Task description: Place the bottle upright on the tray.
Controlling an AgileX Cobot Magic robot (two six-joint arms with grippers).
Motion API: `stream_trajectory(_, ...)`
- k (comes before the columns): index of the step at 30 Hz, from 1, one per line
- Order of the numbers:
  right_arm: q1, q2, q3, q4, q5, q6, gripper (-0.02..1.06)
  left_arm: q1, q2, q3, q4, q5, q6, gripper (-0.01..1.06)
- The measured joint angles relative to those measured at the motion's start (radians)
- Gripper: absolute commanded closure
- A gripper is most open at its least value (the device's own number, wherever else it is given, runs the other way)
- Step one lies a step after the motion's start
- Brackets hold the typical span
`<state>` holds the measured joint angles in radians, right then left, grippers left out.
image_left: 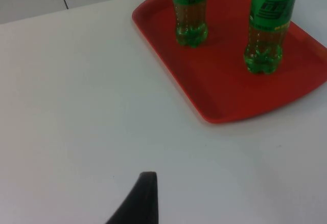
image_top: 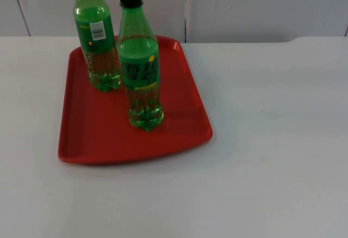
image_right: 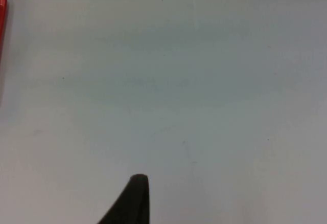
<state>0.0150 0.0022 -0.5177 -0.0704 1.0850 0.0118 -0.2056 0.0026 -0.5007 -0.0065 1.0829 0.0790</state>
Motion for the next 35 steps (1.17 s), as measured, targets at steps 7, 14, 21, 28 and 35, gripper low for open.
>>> stream_trajectory(7, 0.000, 0.000, 0.000, 0.000, 0.000, 0.000, -0.01, 0.000, 0.000, 0.000, 0.000, 0.000, 0.000, 0.00)
stream_trajectory(14, 0.000, 0.000, 0.000, 0.000, 0.000, 0.000, -0.01, 0.022, 0.000, 0.000, 0.006, 0.000, 0.000, 0.00)
stream_trajectory(21, 0.000, 0.000, 0.000, 0.000, 0.000, 0.000, -0.01, 0.094, 0.000, 0.000, 0.006, 0.000, 0.000, 0.00)
stream_trajectory(28, 0.000, 0.000, 0.000, 0.000, 0.000, 0.000, -0.01, 0.164, 0.000, 0.000, 0.006, 0.000, 0.000, 0.00)
stream_trajectory(35, 0.000, 0.000, 0.000, 0.000, 0.000, 0.000, -0.01, 0.237, 0.000, 0.000, 0.006, 0.000, 0.000, 0.00)
